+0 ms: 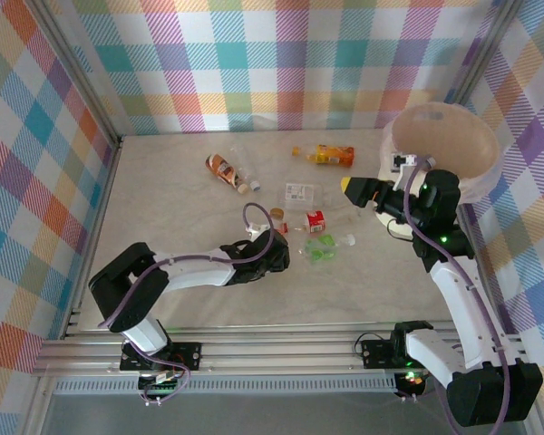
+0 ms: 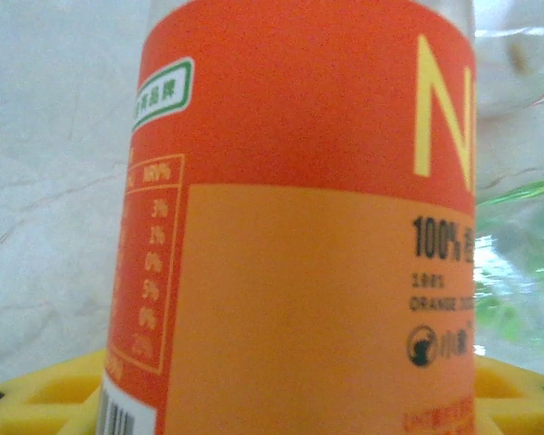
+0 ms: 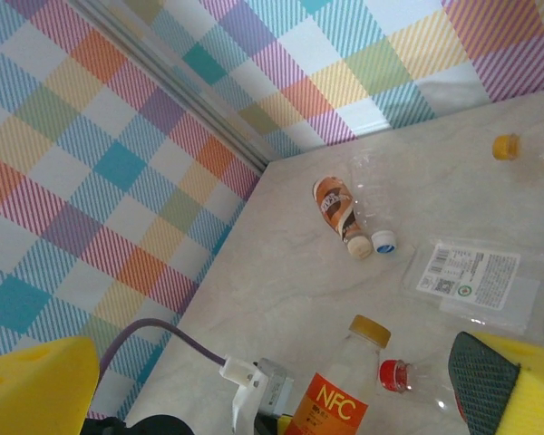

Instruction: Put the plastic bottles in the bin

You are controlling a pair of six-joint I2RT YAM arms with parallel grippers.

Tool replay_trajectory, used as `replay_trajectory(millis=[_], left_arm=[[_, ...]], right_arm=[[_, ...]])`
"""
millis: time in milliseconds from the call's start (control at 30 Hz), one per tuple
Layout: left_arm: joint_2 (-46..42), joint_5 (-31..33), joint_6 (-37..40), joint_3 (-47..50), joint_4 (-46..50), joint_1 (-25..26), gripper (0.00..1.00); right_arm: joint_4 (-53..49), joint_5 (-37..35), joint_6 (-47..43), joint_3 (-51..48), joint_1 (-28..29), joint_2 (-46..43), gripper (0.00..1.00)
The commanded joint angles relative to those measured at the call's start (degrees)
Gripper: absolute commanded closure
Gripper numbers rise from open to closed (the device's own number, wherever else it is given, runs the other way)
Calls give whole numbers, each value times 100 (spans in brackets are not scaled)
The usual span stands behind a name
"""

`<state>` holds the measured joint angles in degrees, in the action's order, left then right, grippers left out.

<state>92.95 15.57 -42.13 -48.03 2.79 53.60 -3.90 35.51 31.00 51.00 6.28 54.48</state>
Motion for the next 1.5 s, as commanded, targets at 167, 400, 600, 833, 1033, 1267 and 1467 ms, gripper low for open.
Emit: replay_trajectory(millis=[167,400,600,833,1033,1267,1467], left_arm=[[-773,-753,700,-30,-696,-99,64],[-1369,-1699,1259,-333,-1052,-336,65],[-1713,-2311,1717,-519,-1447,-429,65],[-1435,-2712,2397,-1059,-1434,-430,65],[-1112,-3168,2418,-1363,-1694,-430,65],[-960,-3174,2386,-1472,-1729,-430,64],[-936,-3122,2307,-1484,-1733,-429,64]], right_arm=[[643,256,295,130,265,259,0],[251,282,348,518,598,462,0],[-997,-316,610,1107,681,822,0],[-32,987,1092,1193,759,1253,0],[-382,958,957,1430,872,1550,0],[-327,1112,979,1532,997,1712,5],[-562,1198,916,1667,1047,1845,18]])
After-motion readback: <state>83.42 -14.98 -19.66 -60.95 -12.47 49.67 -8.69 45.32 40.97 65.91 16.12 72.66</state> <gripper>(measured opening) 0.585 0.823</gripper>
